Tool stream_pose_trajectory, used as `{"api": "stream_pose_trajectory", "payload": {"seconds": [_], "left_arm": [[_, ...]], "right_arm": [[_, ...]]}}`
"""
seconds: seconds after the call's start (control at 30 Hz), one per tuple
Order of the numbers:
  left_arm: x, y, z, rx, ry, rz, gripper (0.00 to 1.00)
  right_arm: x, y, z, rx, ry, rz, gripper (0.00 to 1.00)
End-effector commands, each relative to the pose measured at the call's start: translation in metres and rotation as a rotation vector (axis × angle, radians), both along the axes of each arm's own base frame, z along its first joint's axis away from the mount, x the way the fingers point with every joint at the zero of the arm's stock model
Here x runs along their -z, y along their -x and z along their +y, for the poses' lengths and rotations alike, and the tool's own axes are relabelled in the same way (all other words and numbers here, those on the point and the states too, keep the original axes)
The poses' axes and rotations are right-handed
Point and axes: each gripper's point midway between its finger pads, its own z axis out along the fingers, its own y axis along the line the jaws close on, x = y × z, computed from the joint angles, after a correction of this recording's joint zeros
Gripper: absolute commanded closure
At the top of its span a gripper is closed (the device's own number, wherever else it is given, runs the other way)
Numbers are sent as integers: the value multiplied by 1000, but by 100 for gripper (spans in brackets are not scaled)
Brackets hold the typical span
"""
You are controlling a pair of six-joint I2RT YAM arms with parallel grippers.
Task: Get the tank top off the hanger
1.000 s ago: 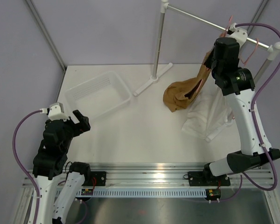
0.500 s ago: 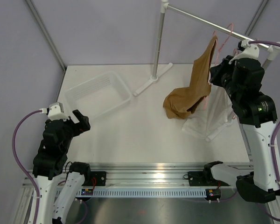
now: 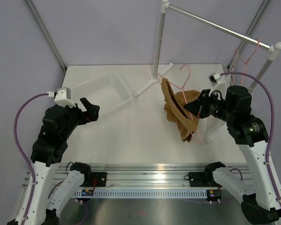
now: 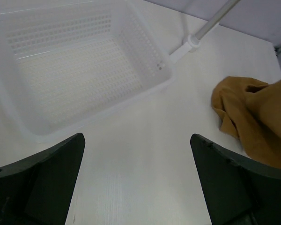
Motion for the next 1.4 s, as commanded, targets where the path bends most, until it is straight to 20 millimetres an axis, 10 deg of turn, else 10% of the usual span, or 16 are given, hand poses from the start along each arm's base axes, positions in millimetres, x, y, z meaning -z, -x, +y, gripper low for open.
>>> {"api": "stream_pose_trajectory", "payload": {"seconds": [0.0, 0.4, 0.7, 1.37], "left_arm": [[-57, -10, -37, 149, 80, -147, 1], [-79, -21, -139, 337, 26, -215, 1], [-72, -36, -136, 277, -19, -219, 5], [-46, -56, -141, 220, -53, -200, 33]], "right_arm": [[-29, 19, 39, -265, -160, -122, 100], [-28, 12, 103, -420, -159, -107, 100], [-38, 31, 138, -518, -163, -145, 100], [-40, 54, 141, -588, -223, -137, 100]]}}
